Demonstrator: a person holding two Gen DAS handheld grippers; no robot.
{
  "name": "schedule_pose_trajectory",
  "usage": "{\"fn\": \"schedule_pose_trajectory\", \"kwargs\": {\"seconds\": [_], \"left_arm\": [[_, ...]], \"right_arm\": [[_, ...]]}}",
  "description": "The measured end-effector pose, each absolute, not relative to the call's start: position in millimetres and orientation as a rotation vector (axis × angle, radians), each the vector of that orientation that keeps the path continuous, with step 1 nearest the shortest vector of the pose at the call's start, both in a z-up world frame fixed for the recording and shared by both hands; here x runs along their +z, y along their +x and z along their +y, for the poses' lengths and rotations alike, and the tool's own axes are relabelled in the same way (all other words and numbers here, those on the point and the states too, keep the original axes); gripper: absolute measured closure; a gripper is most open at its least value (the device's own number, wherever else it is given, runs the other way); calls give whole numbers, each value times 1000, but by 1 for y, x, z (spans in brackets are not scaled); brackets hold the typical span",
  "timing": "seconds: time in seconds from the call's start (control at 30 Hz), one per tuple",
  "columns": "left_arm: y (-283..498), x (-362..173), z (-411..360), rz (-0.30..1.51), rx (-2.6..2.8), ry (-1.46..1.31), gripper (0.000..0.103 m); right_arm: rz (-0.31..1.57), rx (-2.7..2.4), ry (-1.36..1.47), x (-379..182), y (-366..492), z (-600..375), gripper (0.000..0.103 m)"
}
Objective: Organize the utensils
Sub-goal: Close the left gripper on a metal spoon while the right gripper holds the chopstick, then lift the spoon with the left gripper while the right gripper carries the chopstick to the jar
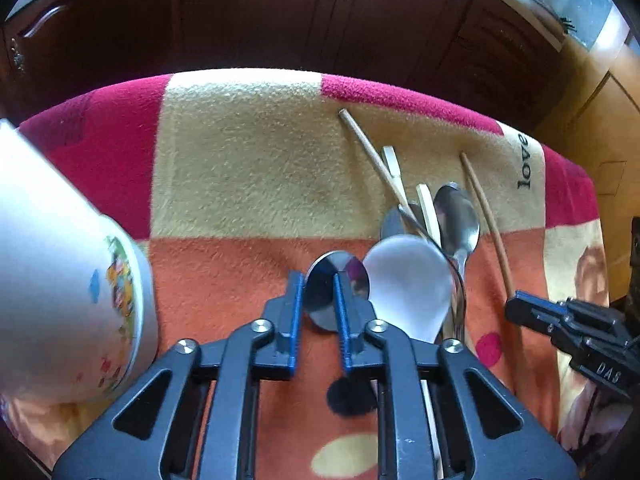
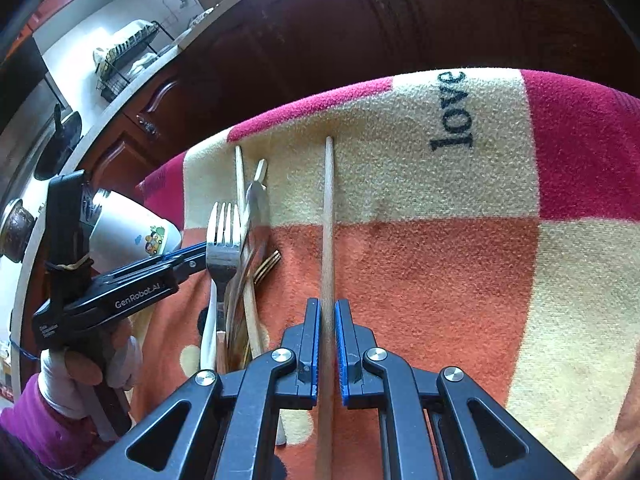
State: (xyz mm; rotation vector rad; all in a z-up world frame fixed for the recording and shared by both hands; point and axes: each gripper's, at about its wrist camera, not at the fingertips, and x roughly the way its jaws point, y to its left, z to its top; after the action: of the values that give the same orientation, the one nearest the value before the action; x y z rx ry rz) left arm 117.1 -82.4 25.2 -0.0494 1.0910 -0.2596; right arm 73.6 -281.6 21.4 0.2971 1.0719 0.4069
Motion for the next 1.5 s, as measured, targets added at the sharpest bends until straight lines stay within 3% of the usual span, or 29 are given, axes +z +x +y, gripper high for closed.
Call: {"fn": "schedule_pose_trajectory", "kwargs": {"seconds": [0.37,0.43,0.5,0.6,0.67,0.73,0.8,0.87,0.97,1.5], "left_arm": [[71,20,-58,1123,-283,-93,97],[69,20,-58,1129,-285,-93,96],[69,15,-57,1144,-285,-83,93],[71,15,-57,1155,-303,-115,84],[75,16,-55,1152,-319,-130,72],[77,15,-57,1142,-322,-121,70],[76,14,-63,1129,-321,-72,72],[74,16,-65,1119,-314,-32,91],[67,22,-59,1113,-331,-59,98],[2,117,-17,941,-356,-130,102]], "right_arm": [[1147,407,213,14,64,-271,96],[1138,392,185,16,70,-267,78],[1135,395,173,18,76,-262,71],[1136,387,101,19,89,-249,72],[1124,395,90,17,93,-245,74],[1113,382,66,16,94,-244,92],[1112,383,99,16,93,-250,96],[1094,381,125,22,86,-257,97],[1054,391,157,34,74,-266,97],[805,498,160,142,19,-251,97]]}}
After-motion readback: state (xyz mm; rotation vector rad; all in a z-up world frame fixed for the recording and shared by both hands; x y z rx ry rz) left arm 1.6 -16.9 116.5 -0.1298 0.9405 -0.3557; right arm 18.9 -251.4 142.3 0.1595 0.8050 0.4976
